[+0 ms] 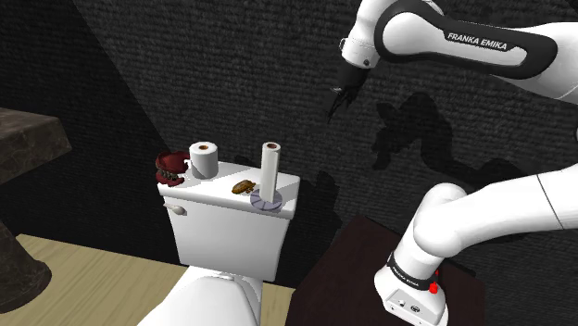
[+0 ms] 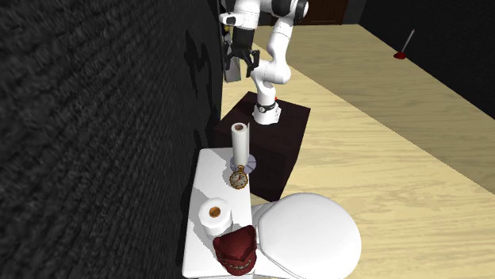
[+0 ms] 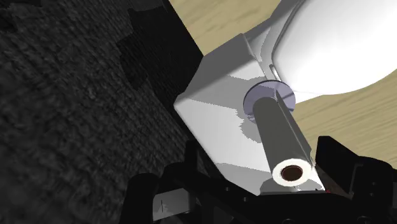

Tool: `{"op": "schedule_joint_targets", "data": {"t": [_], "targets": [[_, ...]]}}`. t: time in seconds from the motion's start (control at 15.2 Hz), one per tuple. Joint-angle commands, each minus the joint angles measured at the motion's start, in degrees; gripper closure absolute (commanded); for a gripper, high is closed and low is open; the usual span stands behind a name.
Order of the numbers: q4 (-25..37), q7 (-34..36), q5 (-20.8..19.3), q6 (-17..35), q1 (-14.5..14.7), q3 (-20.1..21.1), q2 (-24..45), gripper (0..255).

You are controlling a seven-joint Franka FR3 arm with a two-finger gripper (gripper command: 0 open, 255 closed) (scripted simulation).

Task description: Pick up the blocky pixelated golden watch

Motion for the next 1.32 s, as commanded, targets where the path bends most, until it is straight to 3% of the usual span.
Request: {"op": "schedule_joint_targets", "data": {"t": [0.0, 0.59, 1.25], "targets": [[0.0, 0.0, 0.0, 0.0, 0.0, 0.0, 0.0, 0], [2.3, 0.1, -0.1, 9.1, 1.2, 2.8, 17.3, 0], [10.0, 1.1, -2.2, 15.6, 2.3, 6.1, 38.4, 0]]}}
